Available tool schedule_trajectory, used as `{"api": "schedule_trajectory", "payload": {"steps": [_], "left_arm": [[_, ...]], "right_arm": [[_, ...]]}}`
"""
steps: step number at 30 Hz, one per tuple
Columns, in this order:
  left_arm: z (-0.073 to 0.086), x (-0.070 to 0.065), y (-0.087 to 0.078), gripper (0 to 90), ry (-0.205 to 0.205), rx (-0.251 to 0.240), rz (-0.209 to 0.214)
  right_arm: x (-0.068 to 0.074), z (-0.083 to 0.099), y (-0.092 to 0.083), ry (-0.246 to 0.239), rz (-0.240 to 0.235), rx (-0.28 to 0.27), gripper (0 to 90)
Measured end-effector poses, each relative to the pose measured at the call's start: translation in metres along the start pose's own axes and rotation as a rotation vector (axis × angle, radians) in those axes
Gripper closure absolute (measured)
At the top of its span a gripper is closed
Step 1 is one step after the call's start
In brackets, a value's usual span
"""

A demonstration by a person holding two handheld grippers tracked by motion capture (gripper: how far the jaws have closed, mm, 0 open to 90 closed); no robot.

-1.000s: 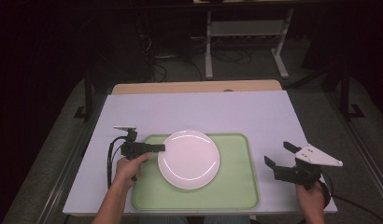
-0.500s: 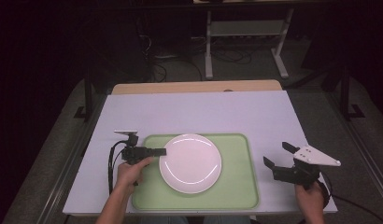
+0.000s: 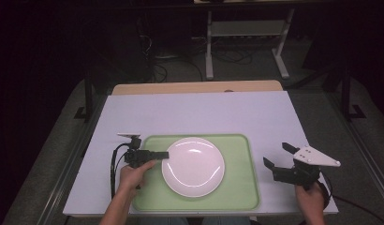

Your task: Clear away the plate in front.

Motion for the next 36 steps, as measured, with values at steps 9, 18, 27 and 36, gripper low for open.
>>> {"api": "schedule_trajectory", "payload": {"steps": [9, 18, 27, 36], "left_arm": [[0.0025, 0.0011, 0.0023, 86.0, 0.008, -0.001, -0.017], [0.0040, 0.0012, 0.0026, 85.3, 0.018, 0.009, -0.029], [0.0055, 0.0013, 0.0020, 84.9, 0.028, 0.022, -0.041], [0.0079, 0.0018, 0.0017, 84.0, 0.036, 0.034, -0.046]], "right_arm": [[0.0017, 0.0004, 0.0009, -0.005, -0.001, 0.006, 13.3], [0.0022, 0.0010, 0.0012, -0.010, -0.001, 0.010, 13.4], [0.0026, 0.0017, 0.0014, -0.010, 0.000, 0.014, 13.3], [0.0028, 0.0025, 0.0019, -0.013, 0.000, 0.019, 13.4]]}}
Point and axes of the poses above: each handheld gripper's, and its own axes: y roughly forward along the jaws, z roughly out of its underside, x roughly to its left, the point moved 9 cm from there along y, roughly forward along the jaws, and after that the axes turned 10 degrees about y, right-handed, at the moved point
